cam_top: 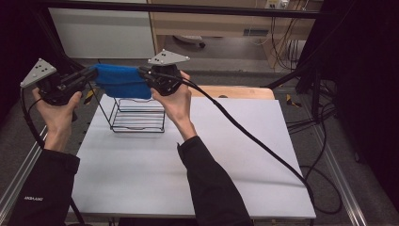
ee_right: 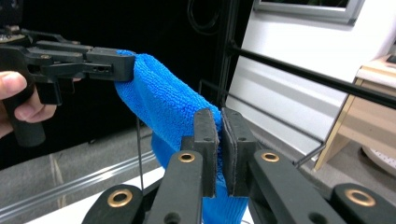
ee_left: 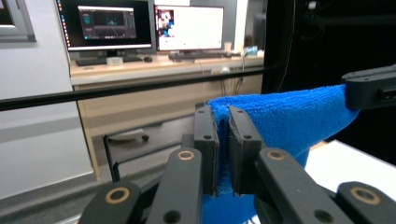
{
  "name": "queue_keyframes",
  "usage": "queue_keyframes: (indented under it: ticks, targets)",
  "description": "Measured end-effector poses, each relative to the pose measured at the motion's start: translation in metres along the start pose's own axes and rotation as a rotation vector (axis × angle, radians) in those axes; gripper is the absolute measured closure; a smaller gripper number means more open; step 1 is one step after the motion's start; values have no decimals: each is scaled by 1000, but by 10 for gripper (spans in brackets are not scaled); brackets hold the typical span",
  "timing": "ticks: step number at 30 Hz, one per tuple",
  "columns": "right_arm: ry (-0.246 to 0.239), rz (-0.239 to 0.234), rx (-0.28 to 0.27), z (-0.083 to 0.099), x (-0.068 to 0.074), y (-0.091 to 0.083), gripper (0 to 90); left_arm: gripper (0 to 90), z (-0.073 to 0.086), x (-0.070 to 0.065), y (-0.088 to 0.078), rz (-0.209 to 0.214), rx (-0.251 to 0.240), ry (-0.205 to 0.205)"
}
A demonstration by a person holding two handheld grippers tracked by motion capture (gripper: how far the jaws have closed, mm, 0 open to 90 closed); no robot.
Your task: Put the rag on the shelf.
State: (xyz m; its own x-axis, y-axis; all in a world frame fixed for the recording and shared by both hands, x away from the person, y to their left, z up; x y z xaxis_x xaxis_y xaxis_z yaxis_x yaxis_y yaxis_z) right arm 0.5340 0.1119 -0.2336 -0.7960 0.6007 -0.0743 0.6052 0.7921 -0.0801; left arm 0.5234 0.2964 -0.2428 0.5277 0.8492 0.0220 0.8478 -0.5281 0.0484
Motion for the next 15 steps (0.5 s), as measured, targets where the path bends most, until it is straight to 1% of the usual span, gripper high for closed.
queue_keyframes:
  ticks: [1, 2, 4, 8, 12, 13, 14, 15]
  targets:
    - [0, 0, 0, 0, 0, 0, 858, 827, 2, -1, -1, -4, 14, 7]
    - [3, -12, 13, 4, 1, -1, 858, 823, 4, -2, -1, 0, 26, 6]
    - [-2, -27, 32, 7, 3, -2, 857, 816, 7, -3, -2, 4, 47, -1]
    - [-1, -48, 53, 14, 6, -1, 857, 794, 14, -4, -6, 11, 88, -20]
    - [8, -58, 71, 20, 7, -1, 855, 773, 21, -3, -10, 17, 142, -40]
    - [5, -59, 76, 21, 7, -1, 855, 769, 23, -4, -11, 21, 162, -42]
    - [5, -60, 81, 23, 7, 0, 855, 764, 23, -4, -11, 21, 162, -42]
    - [5, -63, 83, 24, 7, 0, 855, 759, 24, -4, -12, 25, 183, -47]
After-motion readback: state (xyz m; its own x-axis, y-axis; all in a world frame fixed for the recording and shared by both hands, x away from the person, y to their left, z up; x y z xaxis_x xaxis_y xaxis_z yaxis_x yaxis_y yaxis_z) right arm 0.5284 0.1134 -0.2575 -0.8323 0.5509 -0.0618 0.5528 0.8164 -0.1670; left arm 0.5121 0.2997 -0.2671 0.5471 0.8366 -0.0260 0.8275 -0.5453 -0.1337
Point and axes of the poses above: each handheld gripper's, and its own axes: y roughly forward along the jaws, z roughly out of its underside, x roughly to its left, the point moved 9 cm from there along y, roughly forward along the jaws, and after that the axes turned 7 degrees about -x, right-handed, at the moved point
